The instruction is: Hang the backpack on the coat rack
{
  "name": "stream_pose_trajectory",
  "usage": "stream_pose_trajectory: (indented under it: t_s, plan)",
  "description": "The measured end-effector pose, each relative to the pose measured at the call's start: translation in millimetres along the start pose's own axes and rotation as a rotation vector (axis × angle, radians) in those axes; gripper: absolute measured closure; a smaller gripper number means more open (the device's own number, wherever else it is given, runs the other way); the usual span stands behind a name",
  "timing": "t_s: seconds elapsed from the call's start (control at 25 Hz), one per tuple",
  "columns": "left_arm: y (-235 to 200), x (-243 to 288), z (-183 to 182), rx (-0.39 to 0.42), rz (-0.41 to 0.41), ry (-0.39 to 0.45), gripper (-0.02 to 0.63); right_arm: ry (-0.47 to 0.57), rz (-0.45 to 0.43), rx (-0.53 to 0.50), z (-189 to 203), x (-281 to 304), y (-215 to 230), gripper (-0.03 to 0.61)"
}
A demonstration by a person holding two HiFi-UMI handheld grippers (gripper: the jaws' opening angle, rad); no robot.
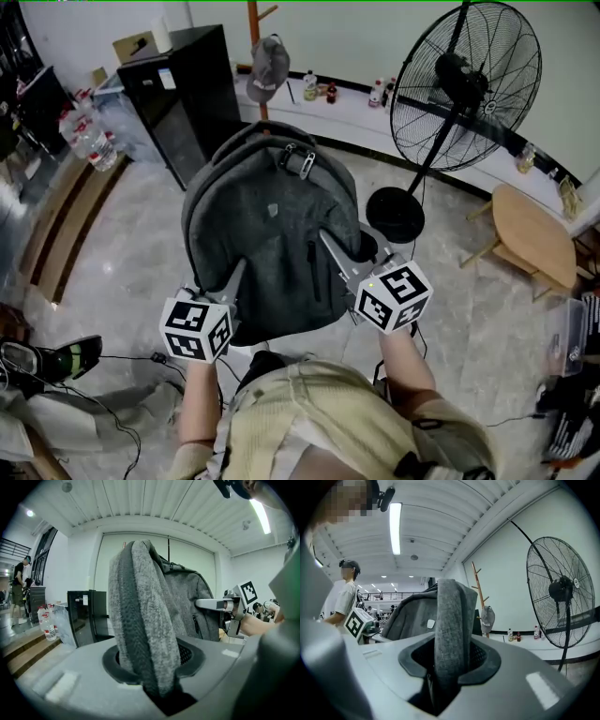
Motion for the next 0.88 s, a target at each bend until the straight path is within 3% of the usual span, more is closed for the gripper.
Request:
stream_pose_trajectory:
  t_s: [0.36,0.88]
  plan:
    - [9,0,-12,0.025,-0.019,-0.001,0.48,0.044,0.037,0.026,-4,-5,5,0.446]
    - [-15,55,-38,0.028,0.078,0.03,0.482,0.058,0.124,-0.005,-31,20,37,0.448]
Point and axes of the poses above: the fingertips, and each gripper's own axes: x forward along the fingers, y to its right, z out of its underside, the point moved 7 cm from there along -x, backward along the fingers, and after that the axes turned 6 degrees about x, right-handed, at the moved point
